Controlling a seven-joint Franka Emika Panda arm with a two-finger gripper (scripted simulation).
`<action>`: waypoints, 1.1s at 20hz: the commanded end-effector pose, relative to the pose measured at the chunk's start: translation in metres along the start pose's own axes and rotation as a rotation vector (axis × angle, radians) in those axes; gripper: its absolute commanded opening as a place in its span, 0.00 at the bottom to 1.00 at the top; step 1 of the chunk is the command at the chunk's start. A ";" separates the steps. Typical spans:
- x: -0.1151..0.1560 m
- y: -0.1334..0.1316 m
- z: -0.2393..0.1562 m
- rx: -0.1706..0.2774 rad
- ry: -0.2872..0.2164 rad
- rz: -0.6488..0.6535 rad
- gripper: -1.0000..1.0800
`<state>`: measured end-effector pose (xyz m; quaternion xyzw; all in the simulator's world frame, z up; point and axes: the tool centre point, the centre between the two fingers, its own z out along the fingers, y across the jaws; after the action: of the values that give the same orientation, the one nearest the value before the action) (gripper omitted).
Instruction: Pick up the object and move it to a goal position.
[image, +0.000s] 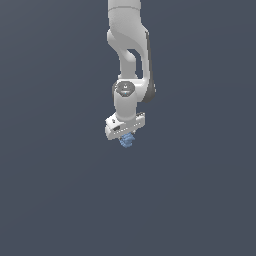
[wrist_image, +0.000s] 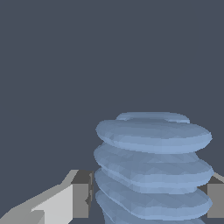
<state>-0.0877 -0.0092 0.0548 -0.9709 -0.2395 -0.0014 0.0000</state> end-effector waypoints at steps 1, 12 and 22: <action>0.000 0.000 0.000 0.000 0.000 0.000 0.00; 0.007 -0.031 -0.033 -0.001 -0.001 0.000 0.00; 0.026 -0.105 -0.111 -0.002 -0.003 0.001 0.00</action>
<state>-0.1100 0.0829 0.1521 -0.9710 -0.2390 -0.0004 -0.0009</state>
